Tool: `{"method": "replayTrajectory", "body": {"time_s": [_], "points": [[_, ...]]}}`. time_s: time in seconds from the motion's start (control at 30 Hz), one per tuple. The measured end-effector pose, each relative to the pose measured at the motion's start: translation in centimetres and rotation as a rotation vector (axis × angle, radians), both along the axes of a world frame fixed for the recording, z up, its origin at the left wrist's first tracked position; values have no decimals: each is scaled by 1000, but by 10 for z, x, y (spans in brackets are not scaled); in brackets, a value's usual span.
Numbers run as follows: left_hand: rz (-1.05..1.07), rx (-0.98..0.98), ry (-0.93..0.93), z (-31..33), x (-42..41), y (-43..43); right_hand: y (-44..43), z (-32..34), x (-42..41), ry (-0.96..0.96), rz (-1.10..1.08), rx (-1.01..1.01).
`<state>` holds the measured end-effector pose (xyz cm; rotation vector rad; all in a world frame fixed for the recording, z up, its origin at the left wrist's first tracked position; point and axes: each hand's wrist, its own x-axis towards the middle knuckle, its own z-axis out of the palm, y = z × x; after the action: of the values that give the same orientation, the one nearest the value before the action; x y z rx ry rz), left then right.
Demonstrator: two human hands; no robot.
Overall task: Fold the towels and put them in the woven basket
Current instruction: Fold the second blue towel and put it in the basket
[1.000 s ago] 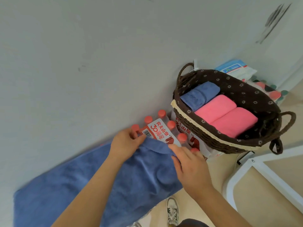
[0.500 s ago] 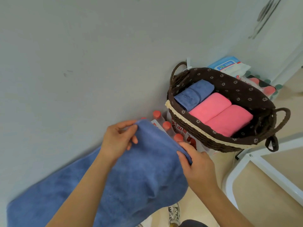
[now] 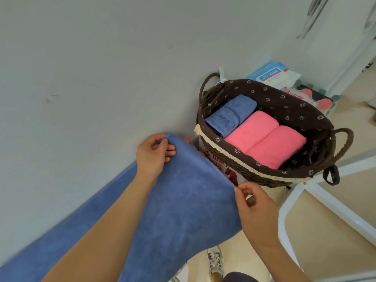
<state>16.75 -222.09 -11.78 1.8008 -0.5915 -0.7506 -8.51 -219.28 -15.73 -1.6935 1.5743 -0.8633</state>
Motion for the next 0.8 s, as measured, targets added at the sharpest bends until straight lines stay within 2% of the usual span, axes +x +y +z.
{"method": "replayTrajectory", "body": {"time_s": [0.17,0.3,0.4,0.47,0.57,0.6,0.63,0.7,0.8], "points": [[-69,48,-54,-14,-6,-7,1,-21,-3,231,28,-285],[-52,51,-63,-15,-7,-13,-7,-26,-3,277,25,-350],[-150,53,-129,-14,-8,-14,-10,-23,-3,291,2,-395],[-268,73,-291,-11,-9,-9,-5,-18,-3,266,24,-482],[-575,65,-829,-18,-20,14,12,-10,5,200,210,-552],[-656,120,-976,-23,-27,23,17,-8,12,214,292,-538],[-712,216,-1056,-27,-35,31,20,-9,20,257,360,-504],[-760,419,-1104,-34,-47,40,22,-12,33,409,427,-399],[-741,501,-1137,-40,-53,41,16,-16,37,629,511,-300]]}}
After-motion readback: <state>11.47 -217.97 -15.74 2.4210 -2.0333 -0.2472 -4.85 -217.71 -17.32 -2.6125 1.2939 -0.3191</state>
